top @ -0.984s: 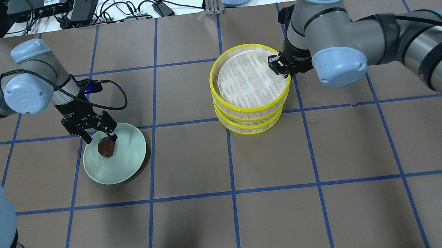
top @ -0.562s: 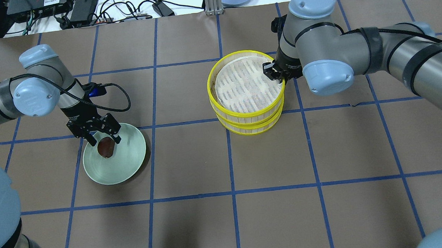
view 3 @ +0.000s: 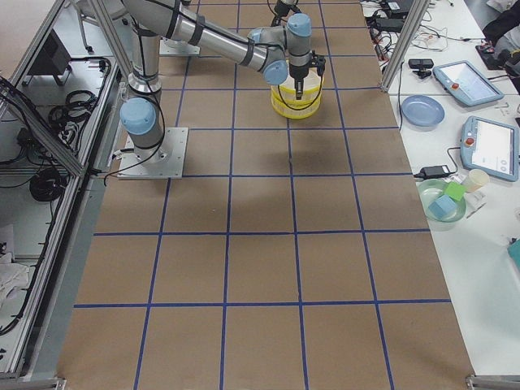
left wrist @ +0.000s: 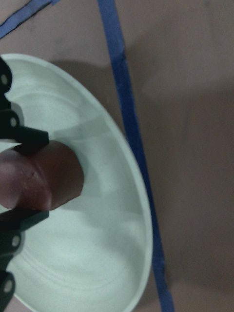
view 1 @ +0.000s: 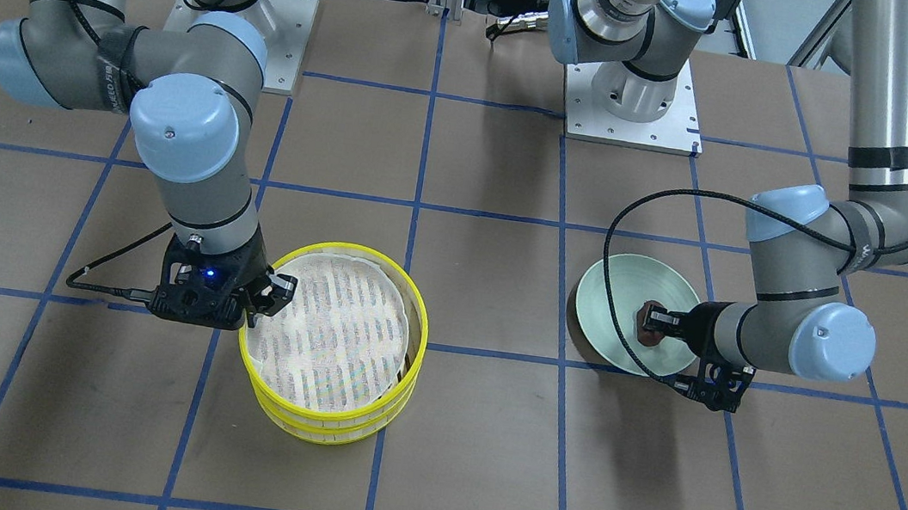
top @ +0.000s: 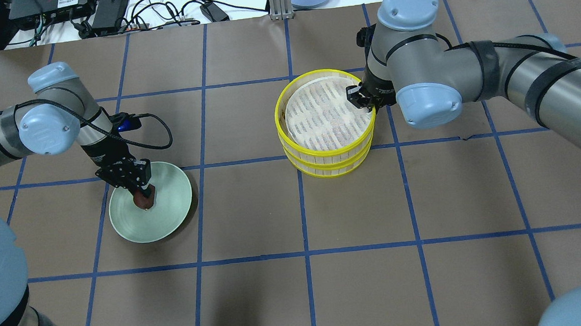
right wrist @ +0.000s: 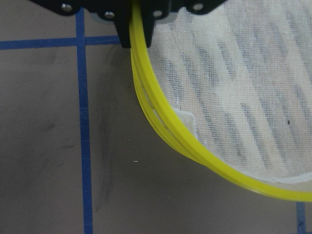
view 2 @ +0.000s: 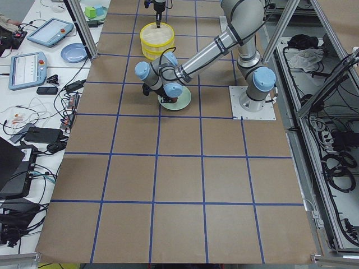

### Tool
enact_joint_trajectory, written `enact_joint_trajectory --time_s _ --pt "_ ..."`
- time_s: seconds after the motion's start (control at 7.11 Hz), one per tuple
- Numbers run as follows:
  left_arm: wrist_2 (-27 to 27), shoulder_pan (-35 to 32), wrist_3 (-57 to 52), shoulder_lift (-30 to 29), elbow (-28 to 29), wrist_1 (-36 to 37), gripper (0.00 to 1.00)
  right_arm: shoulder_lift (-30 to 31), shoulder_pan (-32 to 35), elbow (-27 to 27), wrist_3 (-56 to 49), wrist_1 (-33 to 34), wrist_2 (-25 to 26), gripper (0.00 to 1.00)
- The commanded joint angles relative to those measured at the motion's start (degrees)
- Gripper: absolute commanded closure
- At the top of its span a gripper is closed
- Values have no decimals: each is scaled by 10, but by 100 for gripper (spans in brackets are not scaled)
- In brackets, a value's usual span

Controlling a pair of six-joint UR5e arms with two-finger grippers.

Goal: Place buns in different layers of steamer
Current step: 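Grasp the brown bun on the plate with the left gripper and lift it, then carry the brown bun over the top steamer layer while the right gripper releases the rim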

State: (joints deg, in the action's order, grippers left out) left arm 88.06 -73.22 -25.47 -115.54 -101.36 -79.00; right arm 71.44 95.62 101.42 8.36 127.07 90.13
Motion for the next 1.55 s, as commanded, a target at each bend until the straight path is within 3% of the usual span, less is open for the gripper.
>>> enact_joint_trajectory --time_s 0.0,0.14,0.28,0.42,0.56,0.84,1.12,1.41 --pt "-6 -9 8 18 14 -3 100 -5 0 2 0 1 10 100" --pt "-10 -18 36 29 23 -5 100 -6 0 2 0 1 11 100" --pt "-24 -35 97 44 37 -5 100 -6 0 2 -3 1 27 91" --pt "-45 -58 140 62 60 -18 100 -3 0 2 -40 -6 58 2" --pt "-107 -69 160 74 67 -29 100 7 -1 -4 -63 -7 60 0" --pt "-129 -106 268 102 76 -28 100 64 -1 -14 -63 -51 55 0" --pt "-202 -164 411 110 99 -18 100 157 -4 -88 -63 -232 46 0" --pt "-267 -191 477 102 100 37 100 186 -4 -172 -65 -374 21 0"
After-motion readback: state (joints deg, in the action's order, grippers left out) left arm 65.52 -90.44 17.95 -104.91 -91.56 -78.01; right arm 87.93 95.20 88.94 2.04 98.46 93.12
